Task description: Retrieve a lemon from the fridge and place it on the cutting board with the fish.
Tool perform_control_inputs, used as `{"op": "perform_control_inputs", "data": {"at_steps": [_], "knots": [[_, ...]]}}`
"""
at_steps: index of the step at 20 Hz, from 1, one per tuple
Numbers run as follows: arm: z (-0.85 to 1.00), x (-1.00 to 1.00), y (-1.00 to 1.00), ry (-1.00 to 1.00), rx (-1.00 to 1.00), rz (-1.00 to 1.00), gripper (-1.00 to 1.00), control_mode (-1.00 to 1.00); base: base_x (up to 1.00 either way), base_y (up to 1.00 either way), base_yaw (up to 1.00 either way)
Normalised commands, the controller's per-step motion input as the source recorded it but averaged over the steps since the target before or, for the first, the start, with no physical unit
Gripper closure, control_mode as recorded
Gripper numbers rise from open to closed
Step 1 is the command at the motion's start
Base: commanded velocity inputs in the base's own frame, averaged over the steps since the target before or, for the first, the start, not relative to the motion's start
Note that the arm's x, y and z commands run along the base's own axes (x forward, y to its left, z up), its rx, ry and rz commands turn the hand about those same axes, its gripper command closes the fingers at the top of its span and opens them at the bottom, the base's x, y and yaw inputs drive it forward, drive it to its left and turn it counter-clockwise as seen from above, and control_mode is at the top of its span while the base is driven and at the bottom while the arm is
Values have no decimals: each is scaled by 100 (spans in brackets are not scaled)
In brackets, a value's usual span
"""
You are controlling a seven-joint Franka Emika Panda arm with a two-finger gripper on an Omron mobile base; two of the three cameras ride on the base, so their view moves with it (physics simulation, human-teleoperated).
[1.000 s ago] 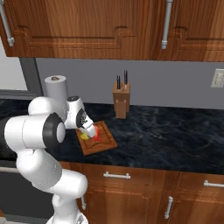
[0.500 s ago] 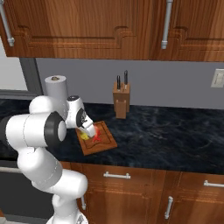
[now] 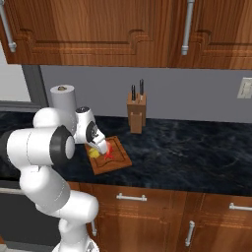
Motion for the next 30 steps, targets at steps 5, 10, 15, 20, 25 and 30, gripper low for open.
{"op": "perform_control_inputs", "data": {"at_steps": [5, 10, 15, 20, 25, 30], "knots": [[2, 0, -2, 0, 0, 0, -100, -100, 0, 0, 0], [20, -10, -12, 0, 0, 0, -100, -100, 0, 0, 0], [31, -46, -10, -1, 0, -1, -100, -100, 0, 0, 0], [32, -86, -4, -5, 0, 0, -100, -100, 0, 0, 0], [68, -84, -12, 0, 0, 3, -100, -100, 0, 0, 0], [94, -62, -14, 0, 0, 17, -100, -100, 0, 0, 0]]}}
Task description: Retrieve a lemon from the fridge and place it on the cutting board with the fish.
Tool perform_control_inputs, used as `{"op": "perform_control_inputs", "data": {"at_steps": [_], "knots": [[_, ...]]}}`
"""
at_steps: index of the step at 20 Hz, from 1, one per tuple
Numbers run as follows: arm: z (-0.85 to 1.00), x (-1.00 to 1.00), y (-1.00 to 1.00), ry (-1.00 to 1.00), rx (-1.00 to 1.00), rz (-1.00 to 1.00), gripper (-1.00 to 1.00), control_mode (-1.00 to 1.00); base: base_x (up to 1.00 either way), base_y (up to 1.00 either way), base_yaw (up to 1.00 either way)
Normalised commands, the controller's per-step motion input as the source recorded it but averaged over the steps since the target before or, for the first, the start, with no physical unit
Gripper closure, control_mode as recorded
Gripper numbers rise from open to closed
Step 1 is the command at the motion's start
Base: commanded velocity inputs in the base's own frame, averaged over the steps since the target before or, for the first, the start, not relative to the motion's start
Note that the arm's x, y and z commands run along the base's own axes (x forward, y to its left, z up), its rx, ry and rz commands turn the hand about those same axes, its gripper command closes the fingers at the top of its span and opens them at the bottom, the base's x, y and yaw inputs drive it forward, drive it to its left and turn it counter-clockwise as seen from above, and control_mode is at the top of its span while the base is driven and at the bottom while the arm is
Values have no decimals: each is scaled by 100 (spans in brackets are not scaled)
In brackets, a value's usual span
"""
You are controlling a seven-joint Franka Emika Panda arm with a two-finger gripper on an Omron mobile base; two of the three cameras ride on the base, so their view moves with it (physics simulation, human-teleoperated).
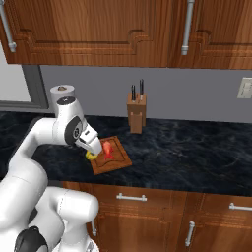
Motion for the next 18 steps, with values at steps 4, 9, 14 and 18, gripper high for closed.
{"op": "perform_control_inputs", "data": {"at_steps": [4, 9, 14, 18], "knots": [[52, -81, -3, -5, 0, 24, -100, -100, 0, 0, 0], [62, -70, 0, -1, -1, 30, -100, -100, 0, 0, 0], [71, -68, 1, -5, -2, 26, -100, -100, 0, 0, 0], [44, -43, 30, -7, -14, 6, -100, -100, 0, 0, 0]]}}
